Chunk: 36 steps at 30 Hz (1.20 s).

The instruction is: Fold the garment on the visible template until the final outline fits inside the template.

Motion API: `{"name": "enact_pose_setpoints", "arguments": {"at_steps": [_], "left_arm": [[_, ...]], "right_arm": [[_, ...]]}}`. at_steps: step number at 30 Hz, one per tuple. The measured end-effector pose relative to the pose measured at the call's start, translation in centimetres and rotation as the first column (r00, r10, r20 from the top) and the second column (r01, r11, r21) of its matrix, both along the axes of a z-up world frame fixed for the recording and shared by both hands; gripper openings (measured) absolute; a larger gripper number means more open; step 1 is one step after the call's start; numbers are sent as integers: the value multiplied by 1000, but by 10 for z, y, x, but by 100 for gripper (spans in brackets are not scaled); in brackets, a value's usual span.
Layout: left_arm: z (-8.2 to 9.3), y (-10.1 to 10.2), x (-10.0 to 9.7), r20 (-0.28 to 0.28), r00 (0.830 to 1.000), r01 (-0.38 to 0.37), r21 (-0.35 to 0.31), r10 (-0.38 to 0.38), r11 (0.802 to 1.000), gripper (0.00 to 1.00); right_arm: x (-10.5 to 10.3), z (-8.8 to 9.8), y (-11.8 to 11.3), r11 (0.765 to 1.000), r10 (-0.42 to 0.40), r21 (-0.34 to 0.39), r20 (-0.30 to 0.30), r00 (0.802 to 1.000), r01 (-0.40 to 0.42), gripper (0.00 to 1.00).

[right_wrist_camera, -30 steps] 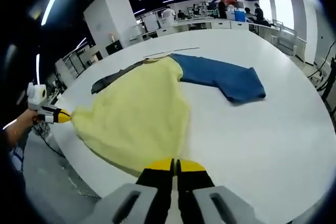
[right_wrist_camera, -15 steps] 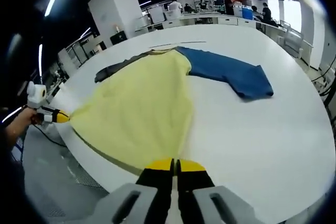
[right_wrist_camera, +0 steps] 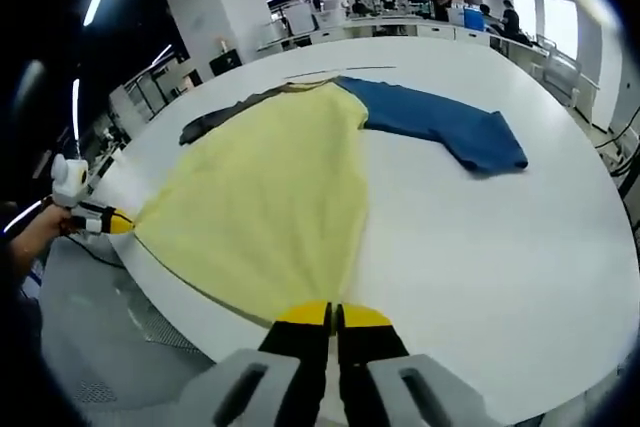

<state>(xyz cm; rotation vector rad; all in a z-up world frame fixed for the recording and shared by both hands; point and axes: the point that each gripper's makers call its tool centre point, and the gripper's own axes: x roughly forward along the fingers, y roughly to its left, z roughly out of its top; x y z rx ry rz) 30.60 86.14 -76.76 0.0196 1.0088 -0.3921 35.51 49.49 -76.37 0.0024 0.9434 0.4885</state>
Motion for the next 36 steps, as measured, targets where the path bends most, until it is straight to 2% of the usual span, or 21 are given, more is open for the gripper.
{"name": "enact_pose_setpoints", "arguments": {"at_steps": [3,4,5,8,9,12,13,14,18,22,26,30,36], "left_arm": [[-1,0,-2,0,1000,-3,11,3,1000,0],[-1,-1,-1,8,1000,-3,2,3,1000,0],[0,-3,0,12,1000,-20,-39,21,999,0],[3,4,1,30,999,-37,-30,37,999,2],[4,7,2,41,998,-45,-29,46,999,5],[16,7,12,89,988,-111,-123,123,986,21],[19,7,13,100,987,-115,-130,128,985,25],[25,7,17,130,981,-122,-153,142,981,29],[40,8,26,205,968,-112,-173,147,979,42],[52,4,32,235,957,-117,-214,167,970,58],[61,-1,35,275,950,-91,-199,145,976,65],[70,-5,39,328,937,-65,-185,124,981,74],[76,-7,42,362,925,-54,-171,114,984,87]], "right_arm": [[-1,-2,1,1000,2,-1,-1,1000,-2,0],[-2,-2,2,1000,12,-4,-2,1000,-12,0],[-2,-2,1,1000,10,-6,0,1000,-10,0],[-1,1,2,1000,27,-7,10,1000,-27,1],[-1,2,1,999,31,-8,11,999,-31,4],[4,8,-5,1000,9,-12,27,1000,-9,14],[5,9,-6,1000,3,-7,28,1000,-2,16],[7,12,-7,1000,-5,2,33,999,5,18],[16,24,-6,999,-19,40,60,998,16,22],[30,35,-3,998,-18,58,87,996,13,22],[47,44,0,998,-5,70,111,994,-3,22],[70,53,4,993,-14,117,139,990,-3,21],[98,50,8,990,-21,141,136,991,1,19]]}}
